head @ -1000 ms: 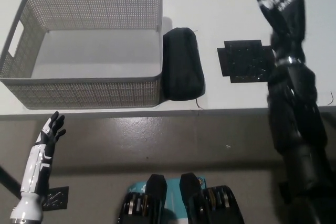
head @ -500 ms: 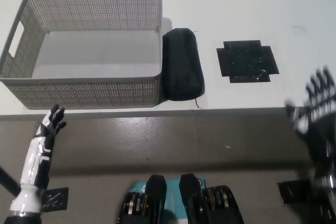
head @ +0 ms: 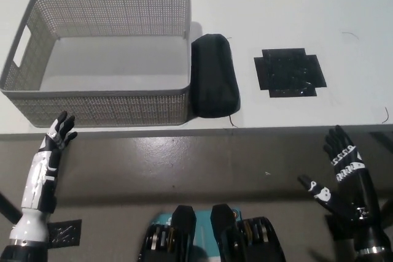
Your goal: Use the right hand to push the pencil case on the right hand side to the container on the left side
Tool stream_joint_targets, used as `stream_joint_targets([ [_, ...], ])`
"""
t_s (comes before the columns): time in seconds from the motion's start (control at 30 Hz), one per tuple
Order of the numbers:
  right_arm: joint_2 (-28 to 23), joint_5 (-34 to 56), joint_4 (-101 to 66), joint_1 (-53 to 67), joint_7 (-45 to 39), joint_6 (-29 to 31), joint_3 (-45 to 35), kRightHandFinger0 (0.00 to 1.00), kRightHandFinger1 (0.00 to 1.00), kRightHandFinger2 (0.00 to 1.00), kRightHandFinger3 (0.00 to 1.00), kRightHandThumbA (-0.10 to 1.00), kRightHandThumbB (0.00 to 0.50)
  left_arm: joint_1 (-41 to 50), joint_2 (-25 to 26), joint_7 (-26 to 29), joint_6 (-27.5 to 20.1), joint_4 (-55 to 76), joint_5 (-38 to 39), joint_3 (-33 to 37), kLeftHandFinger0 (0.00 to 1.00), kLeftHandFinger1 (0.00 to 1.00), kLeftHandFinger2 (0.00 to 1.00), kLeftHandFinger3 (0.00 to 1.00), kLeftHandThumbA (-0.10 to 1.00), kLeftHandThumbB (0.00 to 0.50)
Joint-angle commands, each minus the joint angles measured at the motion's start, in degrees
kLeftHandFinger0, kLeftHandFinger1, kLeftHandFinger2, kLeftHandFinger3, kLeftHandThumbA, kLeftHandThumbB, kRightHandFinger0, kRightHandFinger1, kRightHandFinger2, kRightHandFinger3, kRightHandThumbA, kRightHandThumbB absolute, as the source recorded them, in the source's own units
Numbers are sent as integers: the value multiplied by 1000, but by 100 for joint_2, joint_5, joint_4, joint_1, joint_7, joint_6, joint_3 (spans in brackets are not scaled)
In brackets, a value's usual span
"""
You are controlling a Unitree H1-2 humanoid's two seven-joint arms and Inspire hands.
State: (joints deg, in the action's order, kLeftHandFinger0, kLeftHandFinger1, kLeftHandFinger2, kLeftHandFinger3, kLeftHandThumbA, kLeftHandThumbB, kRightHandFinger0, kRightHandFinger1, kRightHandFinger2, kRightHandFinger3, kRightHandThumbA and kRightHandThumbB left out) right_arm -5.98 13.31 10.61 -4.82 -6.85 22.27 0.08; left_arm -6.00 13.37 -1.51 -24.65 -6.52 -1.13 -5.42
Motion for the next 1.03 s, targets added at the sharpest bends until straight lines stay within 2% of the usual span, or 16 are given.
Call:
stream_joint_targets([
  [0.0,-33,32,35,-125,-225,179,3,1000,1000,1000,1000,1000,286,-113,111,-62,-228,181,111,-43,1000,1000,1000,1000,1000,75],
  [0.1,-28,36,53,-97,-248,195,-5,1000,1000,1000,1000,1000,290,-51,114,-104,-228,194,158,-40,1000,1000,1000,1000,1000,73],
  [0.2,-22,-80,58,-75,-196,205,-24,1000,1000,1000,1000,1000,275,34,78,-100,-228,285,166,-51,1000,1000,1000,1000,1000,19],
  [0.33,10,-38,42,-71,-208,204,-27,1000,1000,1000,1000,1000,291,192,93,-67,-228,434,141,-107,1000,1000,1000,1000,1000,1],
  [0.4,-16,-87,90,-97,-214,262,-27,1000,1000,1000,1000,1000,275,294,95,-69,-228,521,173,-146,1000,1000,1000,1000,1000,21],
  [0.53,-24,-65,109,-159,-232,272,-38,1000,1000,1000,1000,1000,297,480,78,-39,-228,656,158,-234,1000,1000,1000,1000,1000,74],
  [0.67,-37,5,35,-218,-290,191,-22,1000,1000,1000,1000,1000,265,667,-102,140,-210,815,261,-410,1000,1000,1000,1000,1000,61],
  [0.7,-32,31,44,-238,-297,185,-27,1000,1000,1000,1000,1000,271,715,-135,157,-144,869,282,-440,1000,1000,1000,1000,1000,57],
  [0.77,-17,77,40,-265,-316,175,-33,1000,1000,1000,1000,1000,260,806,-196,218,-53,940,188,-519,1000,1000,1000,1000,1000,79],
  [0.83,11,66,20,-296,-293,194,-43,1000,1000,1000,1000,1000,287,861,-214,180,-22,967,268,-572,1000,1000,1000,1000,1000,74],
  [0.87,26,29,13,-317,-271,202,-39,1000,1000,1000,1000,1000,282,864,-241,216,-40,958,231,-623,1000,1000,1000,1000,1000,72],
  [0.9,41,8,26,-339,-252,199,-40,1000,1000,1000,1000,1000,293,866,-256,210,-58,961,253,-646,1000,1000,1000,1000,1000,53],
  [1.0,56,-48,110,-390,-236,264,-34,1000,1000,1000,1000,1000,302,856,-236,146,-41,949,329,-643,1000,1000,1000,1000,1000,61],
])
